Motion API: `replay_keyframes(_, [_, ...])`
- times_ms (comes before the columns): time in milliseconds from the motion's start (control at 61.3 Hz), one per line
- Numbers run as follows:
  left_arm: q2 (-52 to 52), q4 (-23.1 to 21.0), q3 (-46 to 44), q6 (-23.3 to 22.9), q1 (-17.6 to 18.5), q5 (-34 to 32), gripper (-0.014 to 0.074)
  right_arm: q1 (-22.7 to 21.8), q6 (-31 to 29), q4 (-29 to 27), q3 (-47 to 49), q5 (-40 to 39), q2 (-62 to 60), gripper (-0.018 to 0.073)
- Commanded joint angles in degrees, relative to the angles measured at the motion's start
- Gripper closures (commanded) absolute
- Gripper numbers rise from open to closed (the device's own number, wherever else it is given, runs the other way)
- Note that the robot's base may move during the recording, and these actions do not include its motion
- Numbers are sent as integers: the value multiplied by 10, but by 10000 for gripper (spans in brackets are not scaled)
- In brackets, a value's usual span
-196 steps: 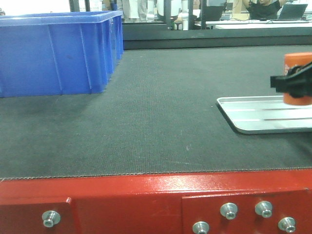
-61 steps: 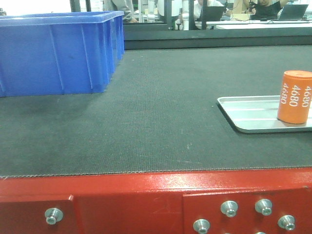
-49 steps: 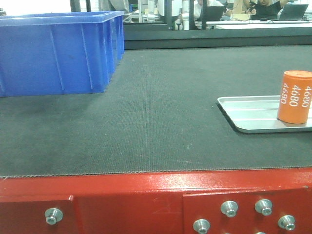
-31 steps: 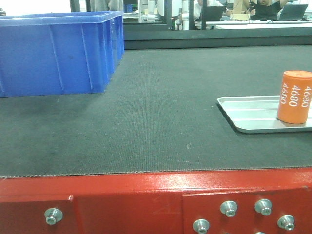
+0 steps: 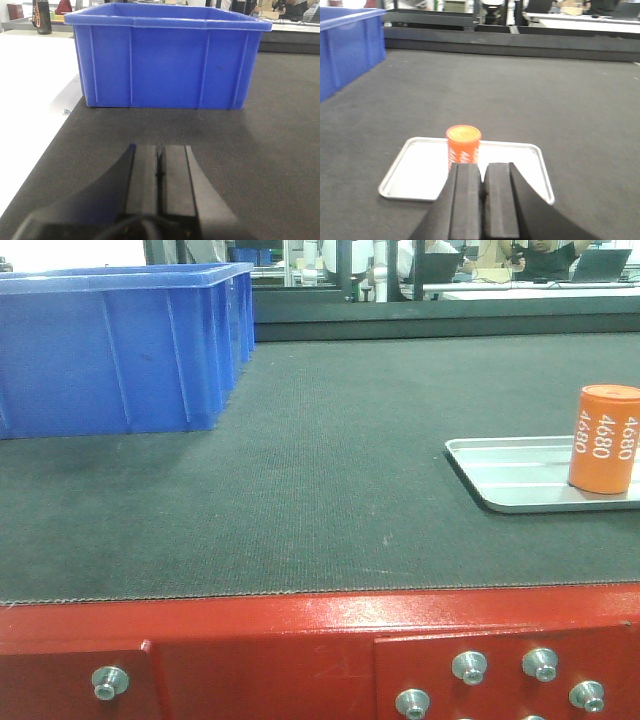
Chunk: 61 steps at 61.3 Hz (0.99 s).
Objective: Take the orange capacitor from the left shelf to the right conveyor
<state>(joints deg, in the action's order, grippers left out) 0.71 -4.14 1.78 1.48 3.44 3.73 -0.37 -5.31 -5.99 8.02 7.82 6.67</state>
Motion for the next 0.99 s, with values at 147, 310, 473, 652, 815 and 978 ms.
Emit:
replay_keyframes(147, [7, -1, -3, -1, -1, -51, 723, -36, -7, -5, -65, -72, -80, 503])
replay_keyframes(310, [7, -1, -3, -1, -1, -51, 723, -36, 13, -5, -94, -85, -77, 503])
replay_keyframes(473, [7, -1, -3, -1, -1, -51, 723, -36, 13, -5, -94, -84, -77, 503])
replay_keyframes(652, [7, -1, -3, -1, -1, -51, 723, -36, 13, -5, -94, -84, -77, 503])
replay_keyframes(815, [7, -1, -3, -1, -1, -51, 723, -36, 13, -5, -94, -84, -77, 503])
replay_keyframes(978, [7, -1, -3, -1, -1, -51, 723, -36, 13, -5, -94, -84, -77, 503])
